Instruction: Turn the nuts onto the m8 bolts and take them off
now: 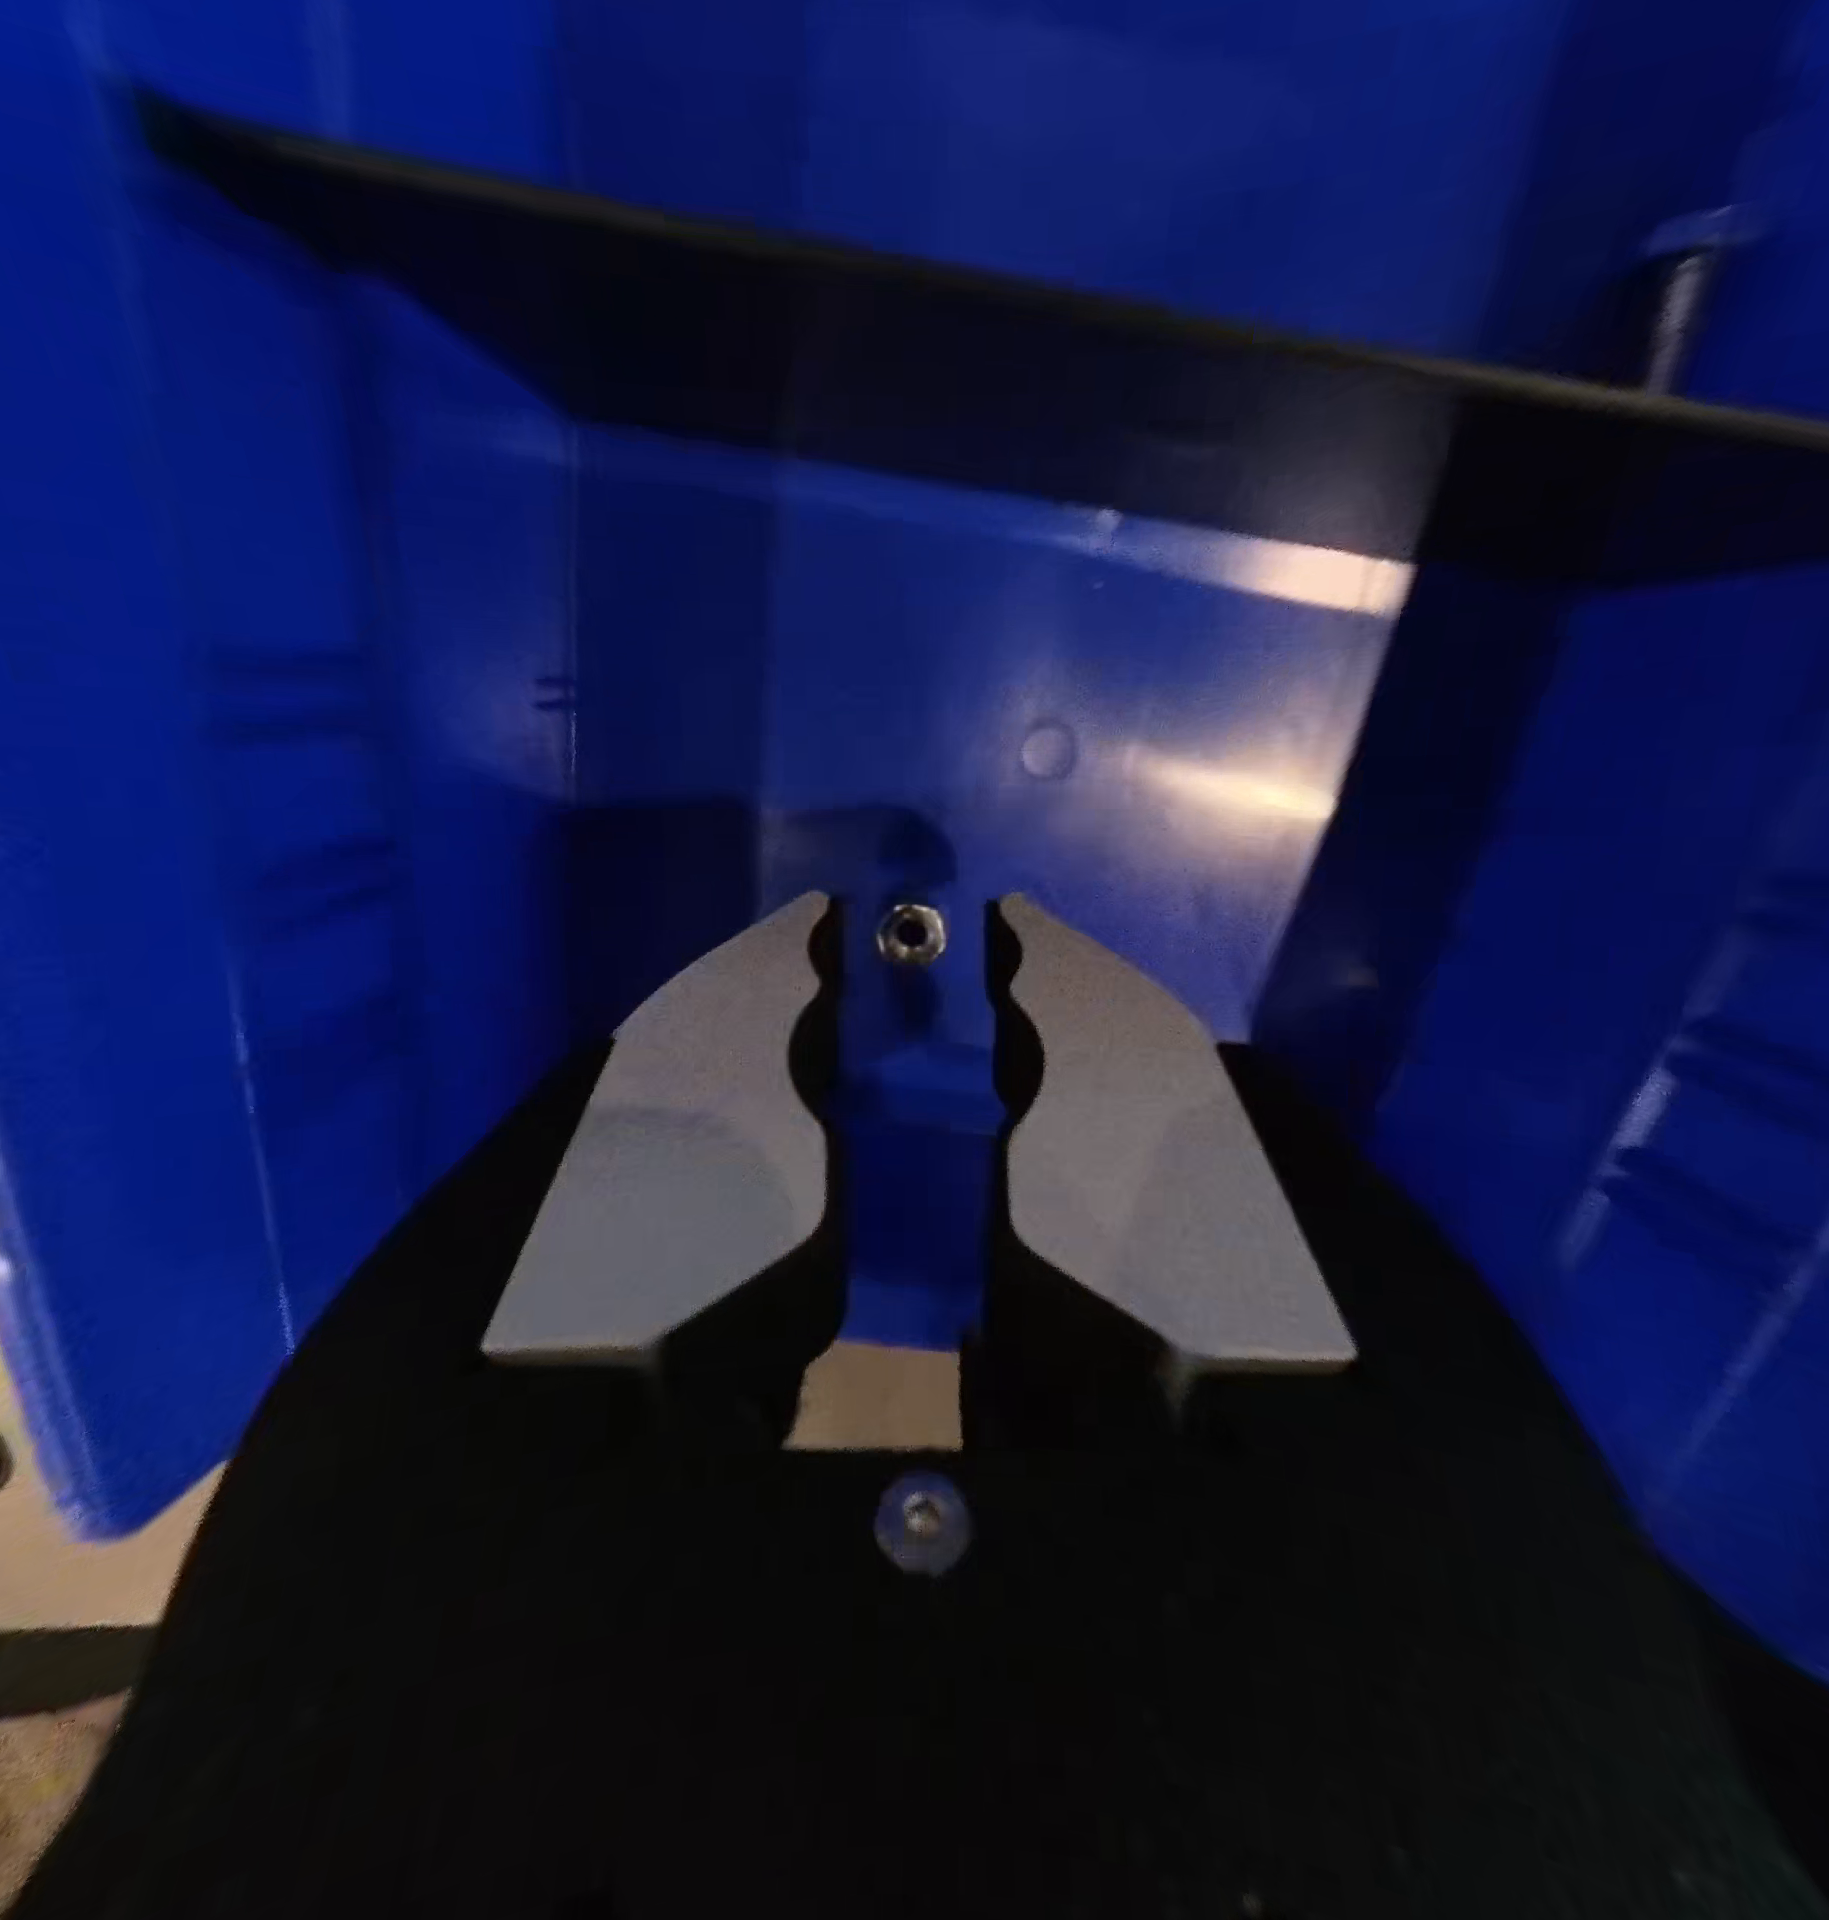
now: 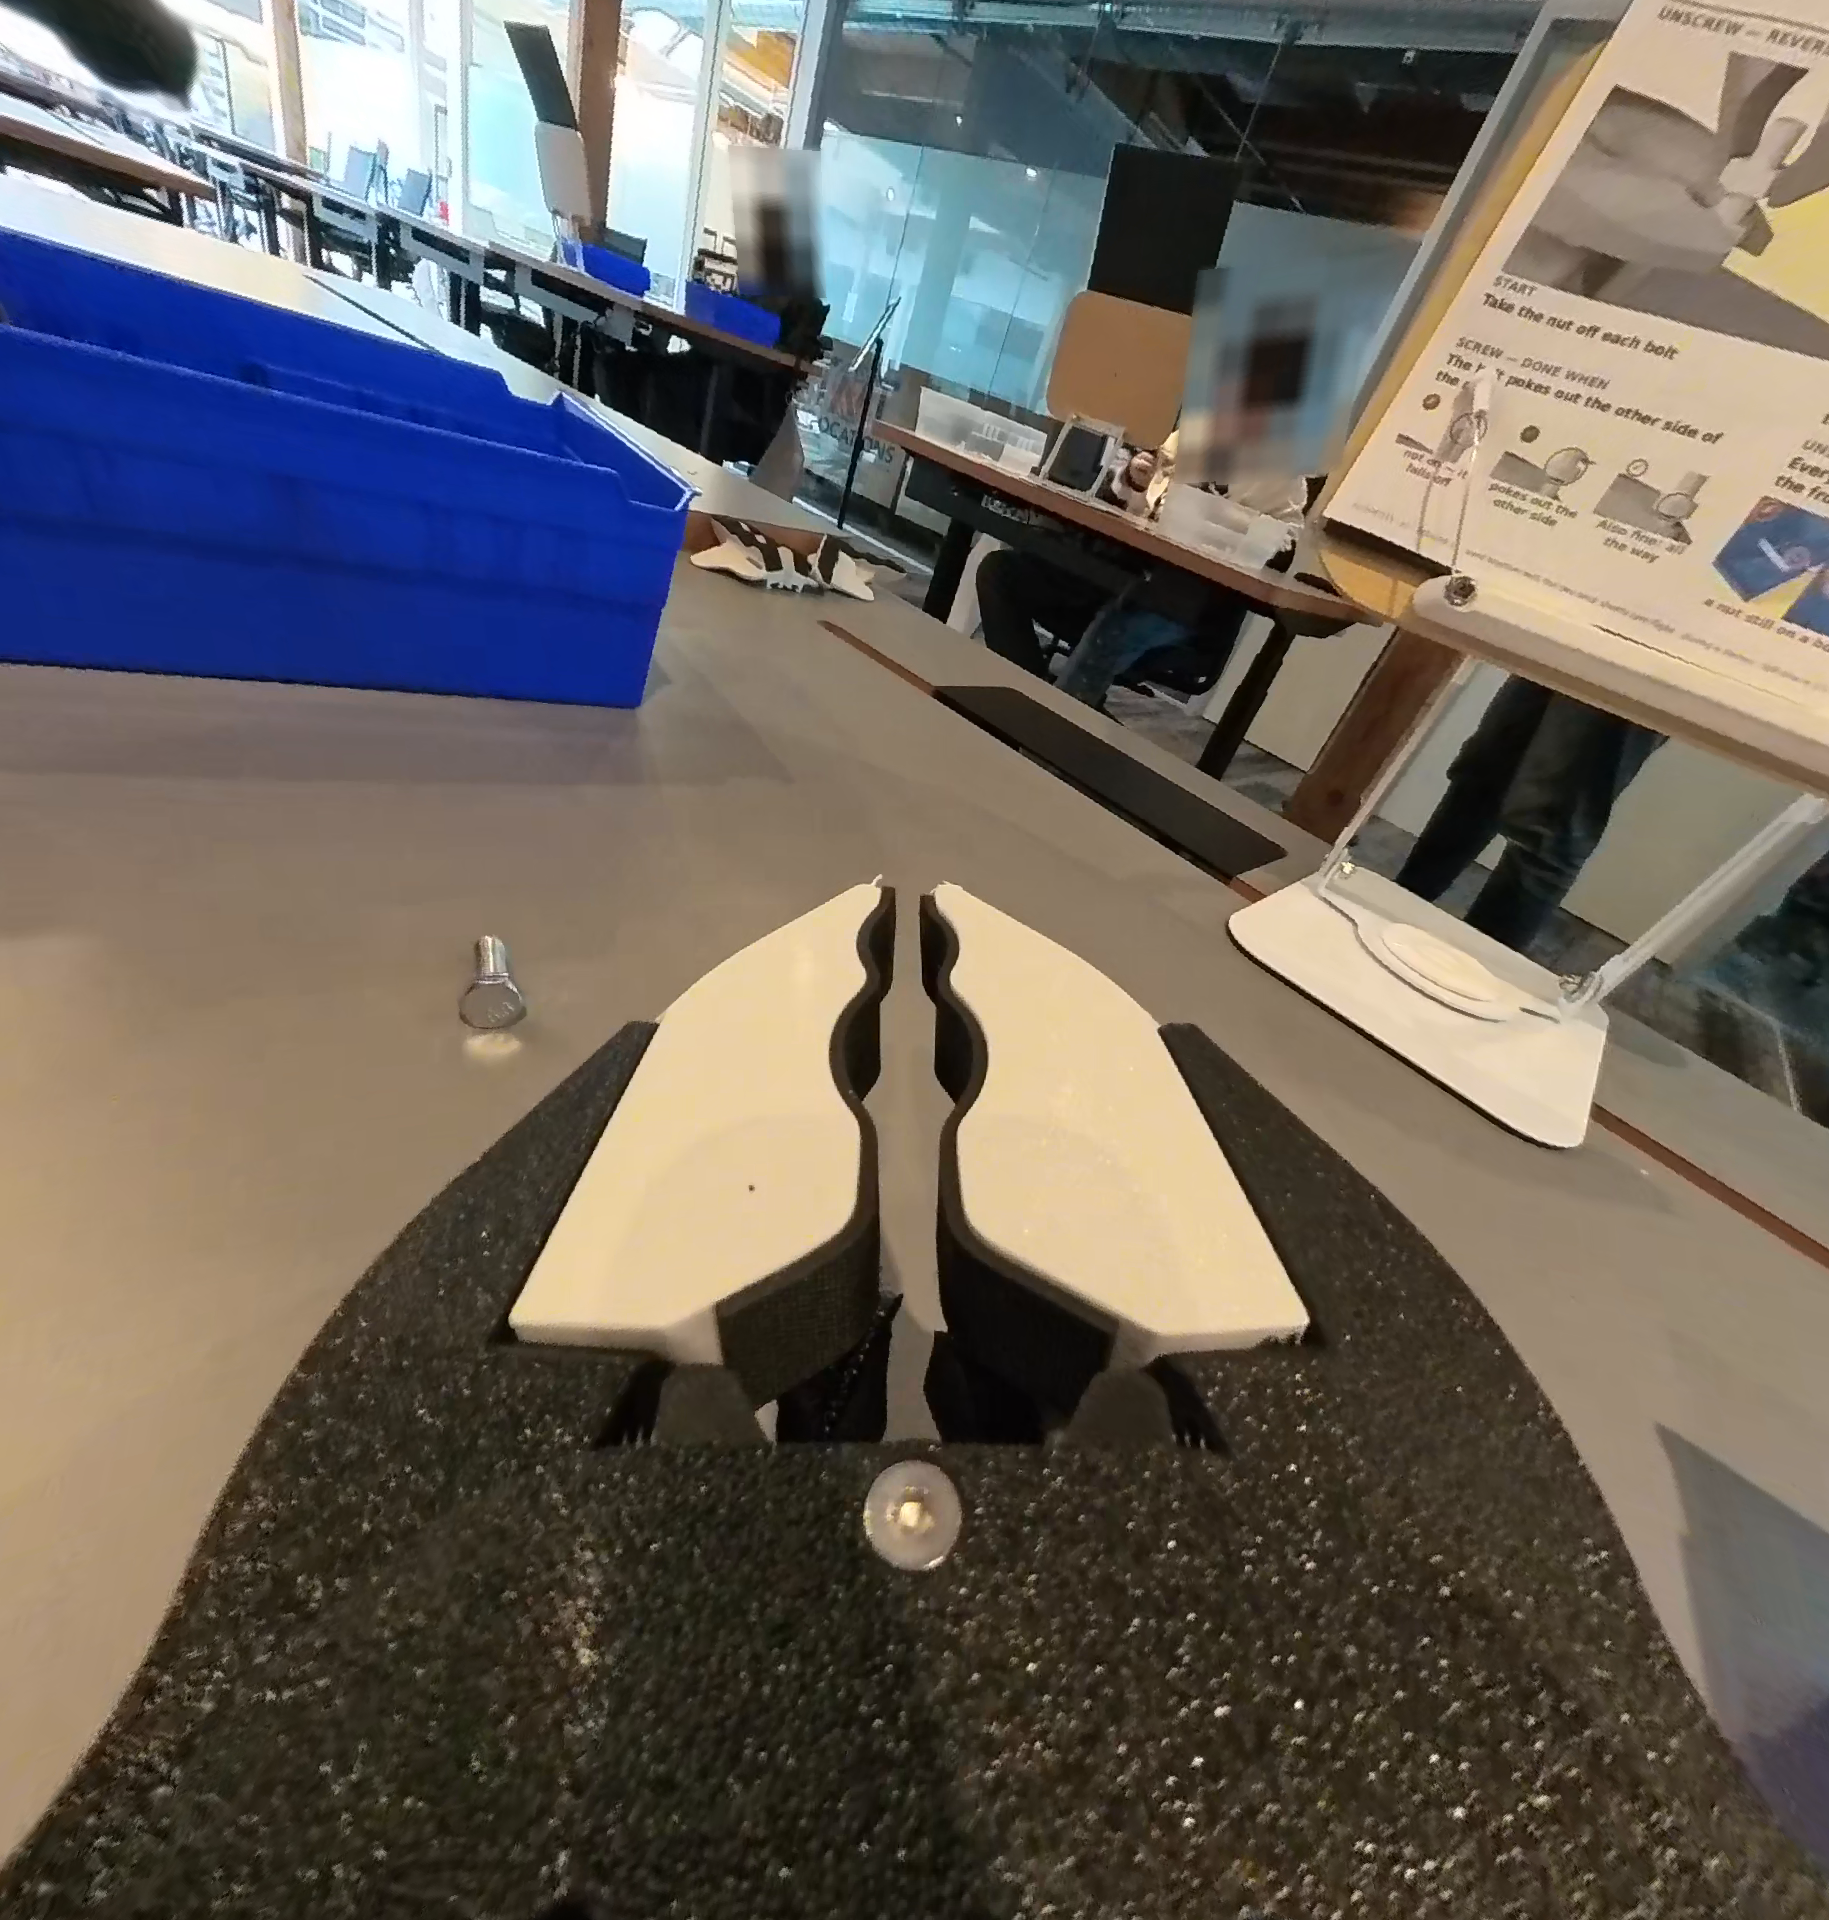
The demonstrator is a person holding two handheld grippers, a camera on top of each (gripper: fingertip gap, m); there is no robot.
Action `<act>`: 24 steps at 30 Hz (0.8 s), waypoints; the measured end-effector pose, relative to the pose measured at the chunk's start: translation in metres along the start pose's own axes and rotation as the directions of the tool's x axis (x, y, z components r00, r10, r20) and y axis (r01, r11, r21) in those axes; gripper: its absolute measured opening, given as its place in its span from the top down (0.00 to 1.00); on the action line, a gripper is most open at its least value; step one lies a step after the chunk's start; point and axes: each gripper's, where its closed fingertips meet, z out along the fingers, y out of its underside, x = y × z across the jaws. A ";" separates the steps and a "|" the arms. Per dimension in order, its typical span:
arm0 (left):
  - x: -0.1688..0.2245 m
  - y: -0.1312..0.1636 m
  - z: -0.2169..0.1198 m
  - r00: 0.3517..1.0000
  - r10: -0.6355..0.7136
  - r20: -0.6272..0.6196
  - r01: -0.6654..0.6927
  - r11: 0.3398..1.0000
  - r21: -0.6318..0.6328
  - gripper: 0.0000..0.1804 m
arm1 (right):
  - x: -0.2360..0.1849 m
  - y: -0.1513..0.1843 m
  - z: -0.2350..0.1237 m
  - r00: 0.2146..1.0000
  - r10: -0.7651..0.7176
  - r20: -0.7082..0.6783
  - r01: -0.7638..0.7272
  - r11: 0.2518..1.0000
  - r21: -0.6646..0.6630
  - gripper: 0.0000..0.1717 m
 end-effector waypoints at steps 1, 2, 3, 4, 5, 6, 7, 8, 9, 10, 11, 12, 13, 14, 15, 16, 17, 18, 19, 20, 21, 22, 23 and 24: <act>-0.002 0.002 0.004 1.000 -0.006 0.002 0.006 1.000 -0.025 0.85 | 0.000 0.000 0.000 1.000 -0.003 0.001 0.003 1.000 -0.001 0.98; -0.003 0.004 0.007 1.000 -0.013 0.004 0.013 0.999 -0.046 0.85 | -0.001 0.000 0.000 1.000 -0.006 0.003 0.006 1.000 -0.001 0.98; -0.004 0.006 0.010 1.000 -0.017 0.010 0.017 0.998 -0.064 0.86 | -0.001 0.000 0.000 1.000 -0.009 0.005 0.009 1.000 -0.002 0.98; -0.006 0.007 0.012 1.000 -0.016 0.019 0.018 0.997 -0.077 0.86 | -0.002 0.000 0.000 1.000 -0.012 0.006 0.012 1.000 -0.003 0.98; -0.007 0.008 0.013 1.000 -0.015 0.028 0.017 0.996 -0.088 0.87 | -0.002 0.000 0.001 1.000 -0.014 0.008 0.014 1.000 -0.003 0.98; -0.007 0.009 0.014 0.999 -0.014 0.031 0.017 0.995 -0.096 0.87 | -0.002 0.000 0.001 1.000 -0.015 0.009 0.016 1.000 -0.004 0.98; -0.006 0.009 0.015 1.000 -0.015 0.026 0.018 0.995 -0.100 0.87 | -0.003 0.001 0.001 1.000 -0.016 0.010 0.016 1.000 -0.004 0.98; -0.005 0.009 0.015 1.000 -0.018 0.020 0.020 0.995 -0.102 0.88 | -0.003 0.001 0.001 1.000 -0.016 0.011 0.017 1.000 -0.004 0.98; -0.004 0.010 0.016 1.000 -0.021 0.016 0.023 0.994 -0.104 0.88 | -0.003 0.001 0.001 1.000 -0.016 0.011 0.017 1.000 -0.004 0.98; -0.004 0.010 0.017 1.000 -0.023 0.016 0.025 0.994 -0.108 0.87 | -0.003 0.001 0.001 1.000 -0.017 0.012 0.017 1.000 -0.003 0.98; -0.004 0.011 0.017 1.000 -0.025 0.015 0.027 0.993 -0.113 0.87 | -0.003 0.001 0.001 1.000 -0.017 0.013 0.017 1.000 -0.004 0.98; -0.003 0.011 0.018 1.000 -0.027 0.010 0.028 0.993 -0.119 0.87 | -0.003 0.001 0.001 1.000 -0.017 0.013 0.017 1.000 -0.004 0.98; -0.002 0.012 0.019 1.000 -0.026 0.007 0.026 0.992 -0.125 0.88 | -0.003 0.001 0.001 1.000 -0.018 0.013 0.018 1.000 -0.004 0.98; -0.003 0.012 0.019 1.000 -0.011 0.012 0.013 0.992 -0.125 0.89 | -0.003 0.001 0.001 1.000 -0.018 0.014 0.019 1.000 -0.004 0.98; -0.002 0.012 0.019 1.000 0.000 0.016 0.002 0.992 -0.129 0.90 | -0.003 0.001 0.001 1.000 -0.019 0.014 0.019 1.000 -0.004 0.98; -0.002 0.013 0.019 1.000 0.006 0.020 -0.003 0.991 -0.137 0.92 | -0.004 0.001 0.001 1.000 -0.020 0.016 0.020 1.000 -0.004 0.98; -0.003 0.014 0.019 1.000 0.014 0.026 -0.010 0.989 -0.147 0.93 | -0.004 0.001 0.001 1.000 -0.021 0.016 0.021 1.000 -0.004 0.98; -0.003 0.014 0.018 0.999 0.024 0.037 -0.018 0.988 -0.151 0.93 | -0.004 0.001 0.001 1.000 -0.021 0.016 0.021 1.000 -0.005 0.98; -0.004 0.012 0.016 0.998 0.033 0.049 -0.026 0.990 -0.140 0.93 | -0.004 0.001 0.001 1.000 -0.022 0.017 0.022 1.000 -0.005 0.98; -0.003 0.008 0.011 0.997 0.042 0.061 -0.034 0.993 -0.116 0.94 | -0.004 0.000 0.001 1.000 -0.022 0.017 0.022 1.000 -0.004 0.98; -0.001 0.004 0.004 0.996 0.051 0.078 -0.045 0.995 -0.086 0.93 | -0.004 0.000 0.001 1.000 -0.022 0.017 0.022 1.000 -0.004 0.98; 0.003 -0.003 -0.006 0.993 0.065 0.098 -0.061 0.997 -0.047 0.93 | -0.004 0.000 0.001 1.000 -0.022 0.017 0.022 1.000 -0.004 0.98; 0.010 -0.010 -0.020 0.989 0.086 0.122 -0.087 0.996 0.003 0.94 | -0.004 0.000 0.001 1.000 -0.022 0.017 0.022 1.000 -0.004 0.98; 0.019 -0.020 -0.036 0.982 0.114 0.150 -0.124 0.990 0.062 0.94 | -0.004 0.001 0.001 1.000 -0.024 0.017 0.024 1.000 -0.004 0.98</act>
